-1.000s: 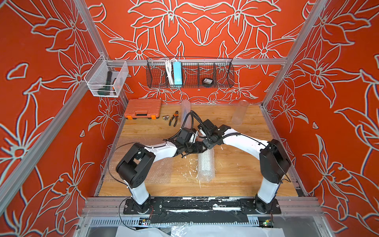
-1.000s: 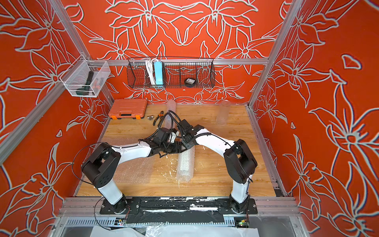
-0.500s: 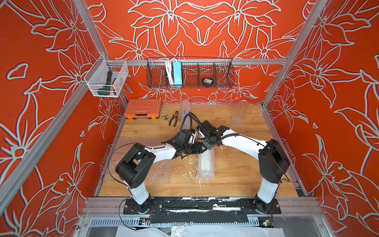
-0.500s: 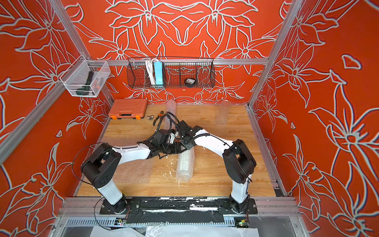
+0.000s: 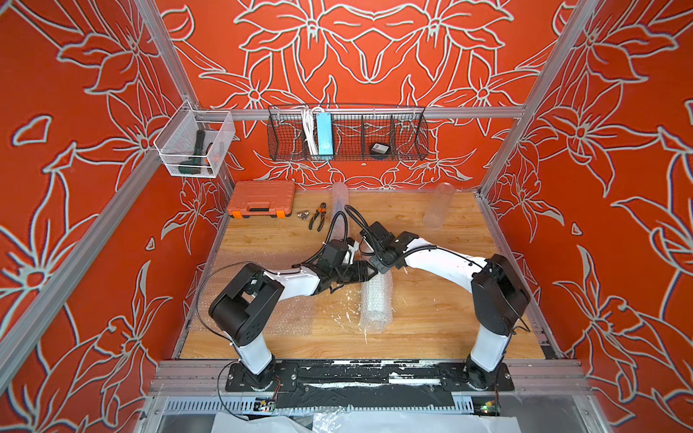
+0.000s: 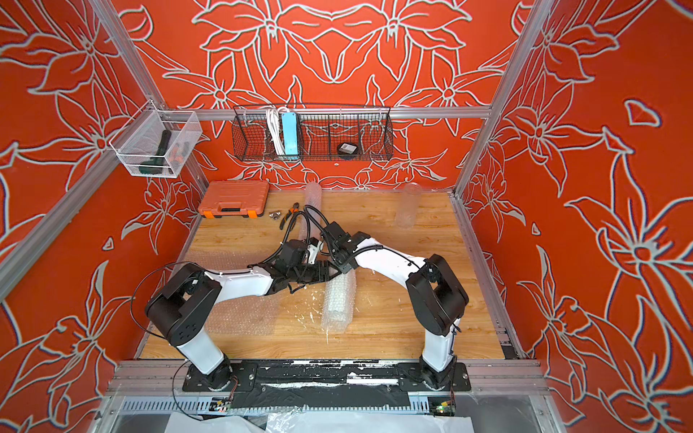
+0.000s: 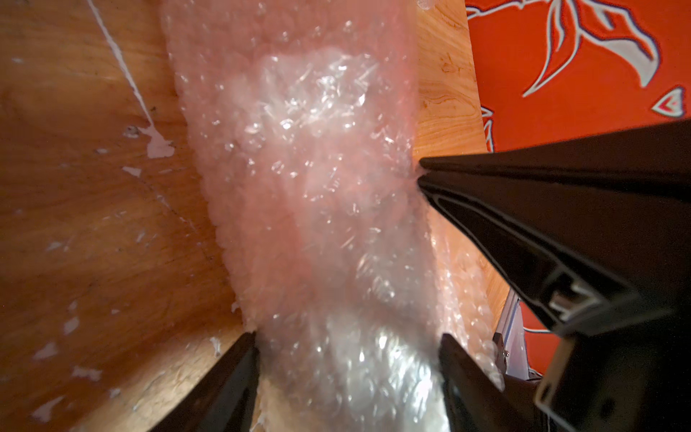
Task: Unwrap the vase from the bubble wrap
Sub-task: Unwrap the bubble wrap at the center of the board.
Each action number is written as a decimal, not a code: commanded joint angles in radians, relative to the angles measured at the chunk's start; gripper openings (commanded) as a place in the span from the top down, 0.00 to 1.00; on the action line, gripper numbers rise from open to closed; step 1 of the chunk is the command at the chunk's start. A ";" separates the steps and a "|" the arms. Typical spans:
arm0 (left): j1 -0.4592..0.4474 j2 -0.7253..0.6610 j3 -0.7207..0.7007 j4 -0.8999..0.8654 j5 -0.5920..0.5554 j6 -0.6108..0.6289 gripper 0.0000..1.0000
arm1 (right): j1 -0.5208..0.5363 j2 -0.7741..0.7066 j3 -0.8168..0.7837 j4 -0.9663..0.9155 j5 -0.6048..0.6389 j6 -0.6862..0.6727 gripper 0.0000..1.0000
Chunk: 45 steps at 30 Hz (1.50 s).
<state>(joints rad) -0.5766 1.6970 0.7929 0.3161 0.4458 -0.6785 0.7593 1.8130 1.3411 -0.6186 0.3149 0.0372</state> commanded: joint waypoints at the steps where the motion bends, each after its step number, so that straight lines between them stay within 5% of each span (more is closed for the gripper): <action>1: -0.002 0.018 -0.045 -0.147 -0.024 0.005 0.29 | -0.041 -0.017 -0.017 0.039 0.072 0.048 0.98; 23: -0.002 0.017 -0.037 -0.156 -0.011 0.017 0.30 | -0.106 -0.062 -0.035 0.060 -0.081 0.133 0.96; 36: -0.002 0.014 0.041 -0.227 0.005 0.074 0.30 | -0.147 -0.139 -0.096 0.028 -0.276 0.171 0.60; 45: -0.002 0.014 0.045 -0.244 -0.005 0.086 0.29 | -0.203 -0.229 -0.175 0.024 -0.318 0.220 0.54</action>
<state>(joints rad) -0.5751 1.6970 0.8509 0.1925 0.4541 -0.6258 0.5987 1.6474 1.1965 -0.5846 0.0334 0.2241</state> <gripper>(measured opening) 0.706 0.457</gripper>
